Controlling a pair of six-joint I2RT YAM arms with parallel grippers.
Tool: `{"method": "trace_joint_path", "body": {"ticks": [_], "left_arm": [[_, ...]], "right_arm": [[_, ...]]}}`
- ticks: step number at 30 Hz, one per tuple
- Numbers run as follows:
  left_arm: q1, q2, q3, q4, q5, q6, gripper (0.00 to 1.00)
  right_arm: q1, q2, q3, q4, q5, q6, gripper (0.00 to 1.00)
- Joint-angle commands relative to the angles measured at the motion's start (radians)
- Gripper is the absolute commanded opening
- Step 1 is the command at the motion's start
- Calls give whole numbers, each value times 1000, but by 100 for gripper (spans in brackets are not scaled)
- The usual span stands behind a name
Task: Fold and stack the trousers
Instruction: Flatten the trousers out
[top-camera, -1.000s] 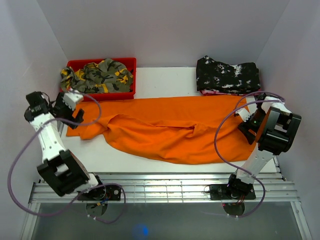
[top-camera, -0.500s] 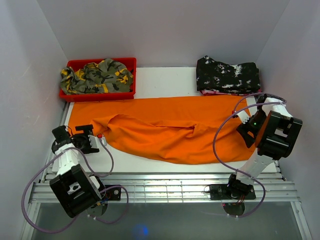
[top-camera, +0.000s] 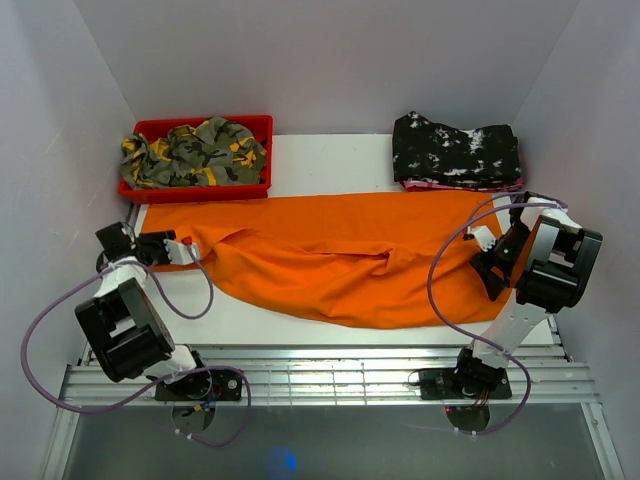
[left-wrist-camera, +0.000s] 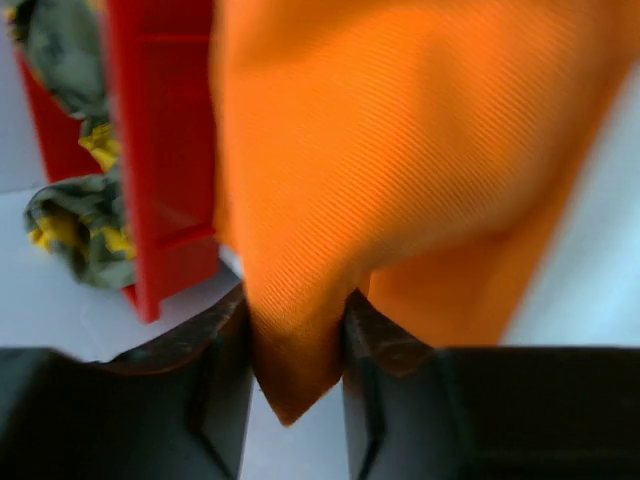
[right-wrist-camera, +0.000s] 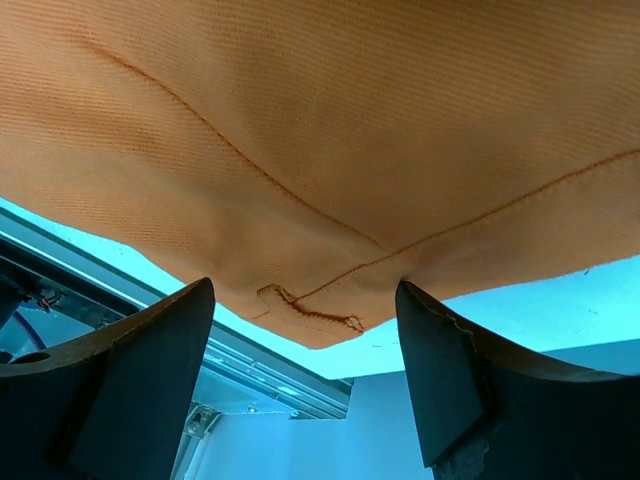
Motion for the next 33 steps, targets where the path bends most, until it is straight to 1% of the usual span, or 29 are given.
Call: {"method": "trace_joint_path", "body": {"ticks": [1, 2, 4, 5, 6, 8, 9, 11, 12, 13, 14, 15, 16, 18, 22, 23, 24, 27, 28, 31, 33], "left_arm": [[-5, 6, 184, -108, 55, -185, 43], [-5, 22, 266, -157, 92, -246, 37], [-5, 33, 336, -297, 129, -283, 29], [-5, 45, 362, -338, 143, -302, 26], [-6, 53, 412, -387, 160, -311, 16], [-6, 75, 463, -537, 160, -319, 6], [-6, 104, 523, -656, 146, -322, 0], [-5, 142, 590, -782, 125, -342, 0], [-3, 186, 629, -911, 115, -351, 0], [1, 211, 705, -988, 96, -372, 0], [2, 235, 742, -1058, 82, -374, 0], [3, 259, 774, -1121, 66, -398, 0], [6, 304, 831, -1231, 53, -461, 0], [11, 319, 833, -1242, -6, -598, 0], [49, 271, 720, -1242, -138, -698, 0], [61, 277, 685, -1242, -179, -765, 0], [75, 282, 665, -1240, -191, -791, 0], [155, 283, 602, -1242, -196, -848, 0], [199, 286, 591, -1242, -189, -872, 0], [285, 306, 548, -1239, -144, -945, 0], [313, 325, 536, -1237, -110, -965, 0]], "right_arm": [[2, 9, 17, 1, -4, 17, 78], [2, 10, 22, 1, -3, 17, 78], [2, 12, 26, -2, -1, 16, 78], [2, 12, 32, -2, -1, 16, 78], [2, 12, 34, -4, -1, 14, 78], [2, 15, 43, 1, -1, 10, 77], [2, 13, 45, 1, -1, 8, 77], [2, 13, 45, 7, 34, 2, 76], [0, 15, 45, 10, 38, 0, 75], [2, 10, 45, 13, 45, -4, 75], [0, 10, 46, 16, 46, -6, 75], [0, 9, 45, 18, 48, -10, 75], [-1, 6, 45, 19, 54, -13, 75], [-7, 7, 43, 28, 62, -18, 75], [-24, 12, 42, 51, 94, -35, 74], [-32, 15, 42, 54, 103, -38, 74], [-35, 16, 42, 70, 109, -42, 74], [-41, 13, 45, 85, 124, -52, 73], [-43, 7, 51, 84, 102, -52, 73], [-43, -22, 98, 35, 17, -59, 75], [-50, -26, 149, -17, -32, -41, 77]]}}
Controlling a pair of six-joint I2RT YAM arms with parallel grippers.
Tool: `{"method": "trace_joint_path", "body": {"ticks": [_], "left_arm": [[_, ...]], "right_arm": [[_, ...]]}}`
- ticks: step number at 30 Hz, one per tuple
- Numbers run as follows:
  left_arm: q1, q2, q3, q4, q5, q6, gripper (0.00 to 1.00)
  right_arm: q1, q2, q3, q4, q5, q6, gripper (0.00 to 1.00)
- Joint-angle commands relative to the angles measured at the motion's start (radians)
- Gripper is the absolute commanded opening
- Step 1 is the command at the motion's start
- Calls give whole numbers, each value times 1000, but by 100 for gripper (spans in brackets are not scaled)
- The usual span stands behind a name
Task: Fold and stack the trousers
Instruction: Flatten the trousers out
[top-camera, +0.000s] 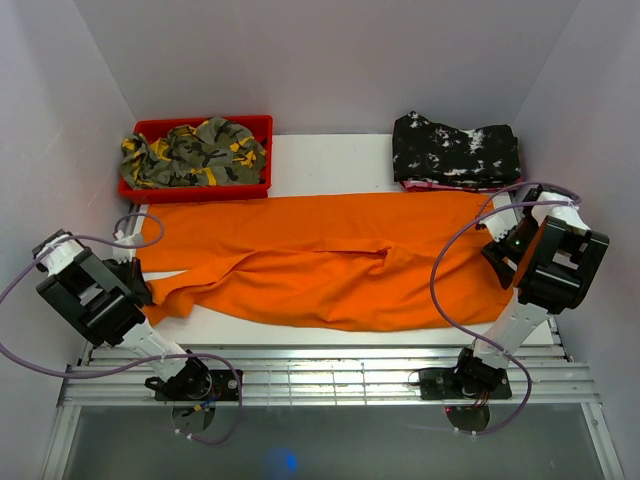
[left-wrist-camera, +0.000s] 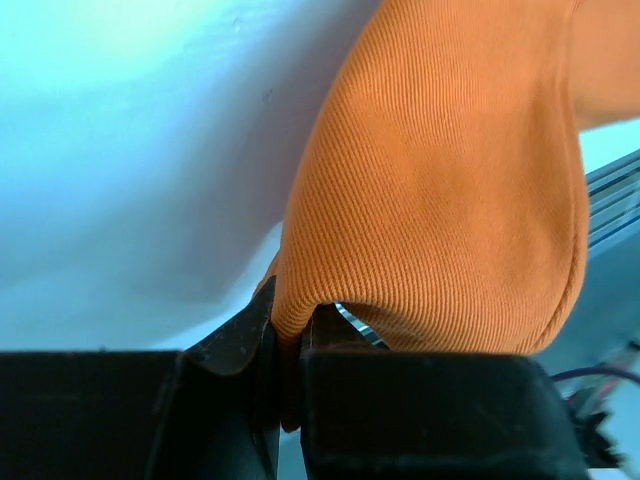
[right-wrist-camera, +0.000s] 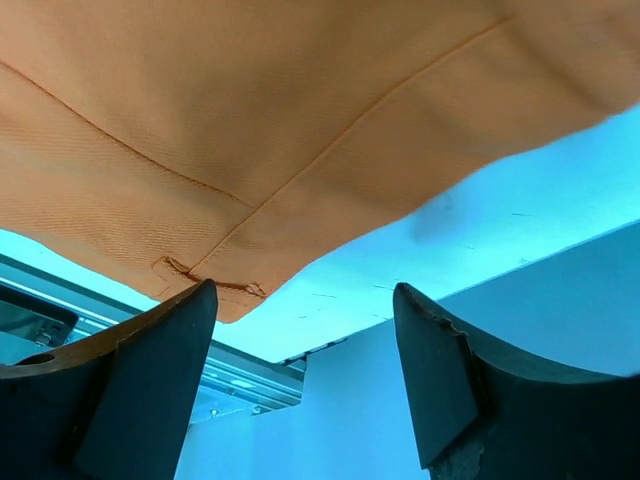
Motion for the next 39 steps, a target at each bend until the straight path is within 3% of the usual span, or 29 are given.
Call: {"method": "trace_joint_path", "body": {"ticks": [1, 8, 18, 19, 23, 31, 34, 37, 38, 39], "left_arm": [[59, 10, -12, -69, 86, -114, 0], [90, 84, -66, -67, 225, -260, 0], [188, 138, -66, 23, 181, -380, 0], [196, 147, -60, 23, 173, -388, 0], [214, 178, -22, 25, 133, -406, 8], [219, 187, 112, 90, -14, -397, 16], [219, 191, 136, 121, -37, -388, 30], [217, 173, 147, 129, -39, -346, 50], [216, 162, 141, 129, -39, -328, 56], [216, 133, 135, 136, -51, -293, 69]], "right_arm": [[-14, -40, 94, -91, -114, -6, 77], [-132, -52, 61, -180, -85, 6, 81], [-170, -45, -166, -41, -10, 57, 79], [-170, -40, -180, -4, -5, 58, 75], [-176, -31, -185, 50, 12, 43, 8], [-215, 13, 30, -2, 39, 5, 8], [-213, 29, 44, -39, 22, 11, 8], [-209, 18, 0, -41, 34, 9, 8], [-209, 14, -13, -38, 42, 5, 18], [-209, 6, -22, -36, 50, -3, 25]]}}
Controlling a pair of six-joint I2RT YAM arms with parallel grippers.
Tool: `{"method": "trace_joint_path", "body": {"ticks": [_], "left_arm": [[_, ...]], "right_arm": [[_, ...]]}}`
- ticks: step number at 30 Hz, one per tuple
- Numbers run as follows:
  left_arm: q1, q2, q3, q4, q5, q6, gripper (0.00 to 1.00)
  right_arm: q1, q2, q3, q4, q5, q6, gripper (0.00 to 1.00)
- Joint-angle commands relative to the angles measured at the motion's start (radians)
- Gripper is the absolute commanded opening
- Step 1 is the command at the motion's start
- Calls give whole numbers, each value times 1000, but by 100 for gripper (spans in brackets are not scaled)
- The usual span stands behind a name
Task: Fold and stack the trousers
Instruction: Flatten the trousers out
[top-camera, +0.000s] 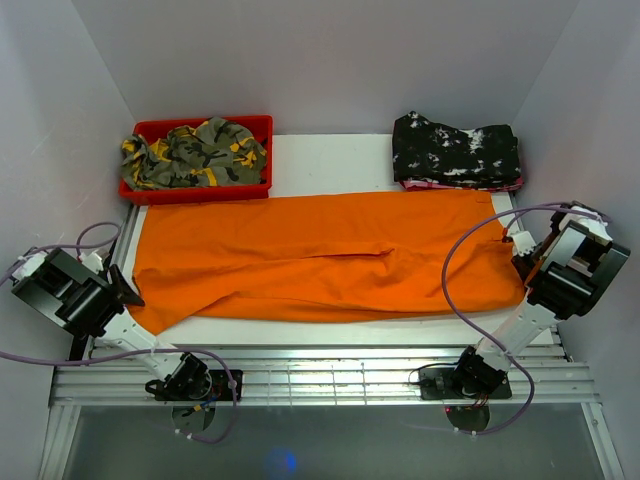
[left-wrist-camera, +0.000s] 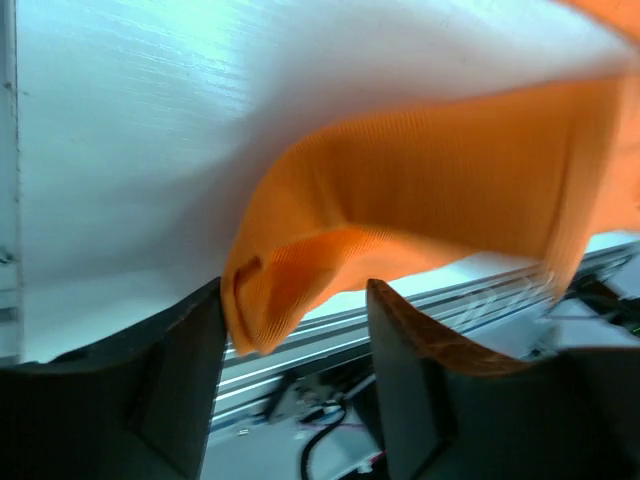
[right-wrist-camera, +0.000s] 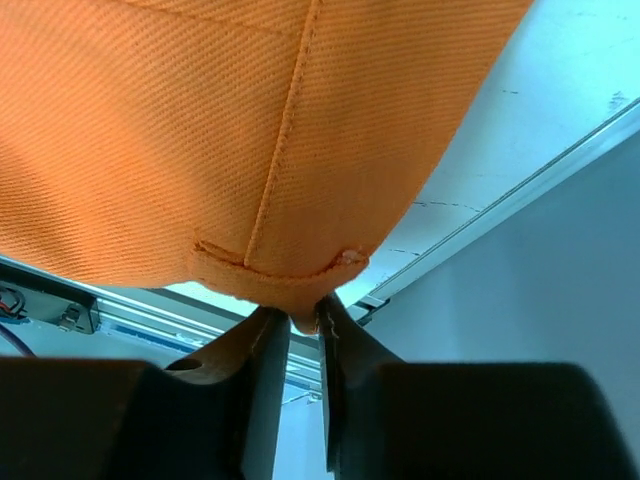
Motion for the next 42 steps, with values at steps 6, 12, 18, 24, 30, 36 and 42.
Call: {"method": "trace_joint_path", "body": {"ticks": [6, 12, 18, 24, 30, 36, 42], "left_arm": [[12, -217, -11, 128, -77, 151, 75], [-53, -309, -17, 122, -28, 193, 67], [-174, -358, -97, -49, -26, 370, 69], [-300, -441, -250, -59, -140, 502, 69], [-300, -527, -413, 167, -296, 519, 70], [-287, -495, -589, 372, -500, 547, 55], [-240, -404, -596, 460, -577, 568, 25]], "right_arm": [[-4, -31, 16, -25, 65, -60, 62], [10, -63, 93, -74, -16, -101, 60], [48, -87, 41, -93, -35, -137, 53], [102, -84, -24, -70, -47, -105, 47], [126, -34, -82, 22, -44, -19, 46], [126, 31, -105, 111, 17, 26, 47], [126, 55, -68, 122, 50, 49, 47]]}}
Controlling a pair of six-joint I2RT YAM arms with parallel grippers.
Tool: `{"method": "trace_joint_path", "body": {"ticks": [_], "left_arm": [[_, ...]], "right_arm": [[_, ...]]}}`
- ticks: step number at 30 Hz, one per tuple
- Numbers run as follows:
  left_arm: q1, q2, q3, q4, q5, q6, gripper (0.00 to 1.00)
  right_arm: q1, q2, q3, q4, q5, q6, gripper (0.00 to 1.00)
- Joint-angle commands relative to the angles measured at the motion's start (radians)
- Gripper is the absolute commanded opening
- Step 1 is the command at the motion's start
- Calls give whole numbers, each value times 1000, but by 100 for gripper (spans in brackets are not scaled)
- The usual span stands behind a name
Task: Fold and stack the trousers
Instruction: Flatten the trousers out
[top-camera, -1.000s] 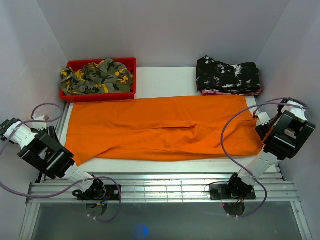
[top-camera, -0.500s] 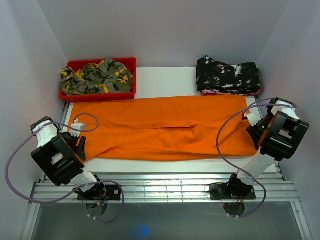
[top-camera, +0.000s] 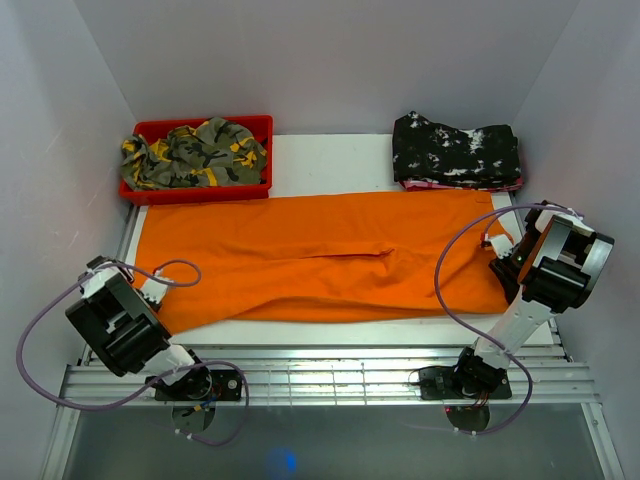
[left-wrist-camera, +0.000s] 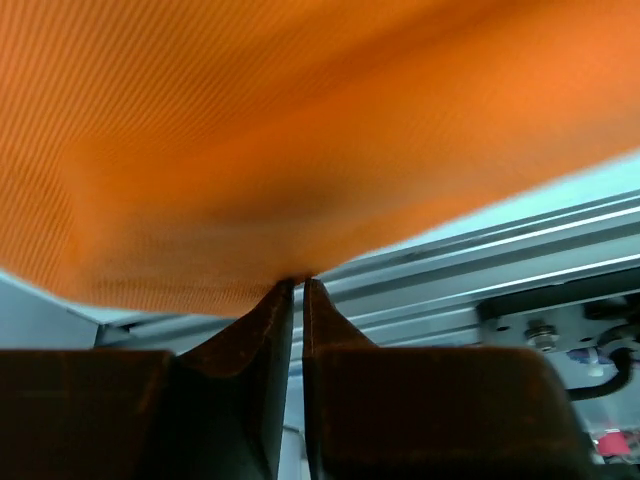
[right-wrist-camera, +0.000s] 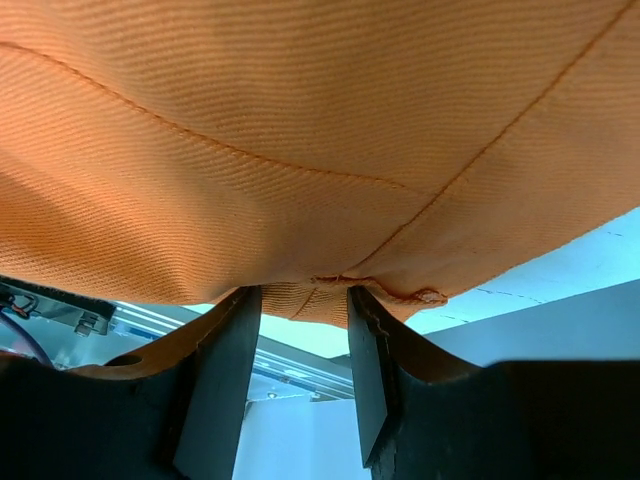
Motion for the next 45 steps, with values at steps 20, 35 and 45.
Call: {"method": "trace_joint_path", "body": {"ticks": [20, 35, 45], "left_arm": [[114, 153, 522, -340, 371, 176, 31], [-291, 286, 642, 153, 526, -661, 41], [-356, 499, 671, 239, 422, -769, 39]], "right_arm": [[-5, -69, 111, -158, -188, -89, 47], [291, 76, 401, 111, -363, 198, 45], [272, 124, 216, 251, -150, 191, 37]]}}
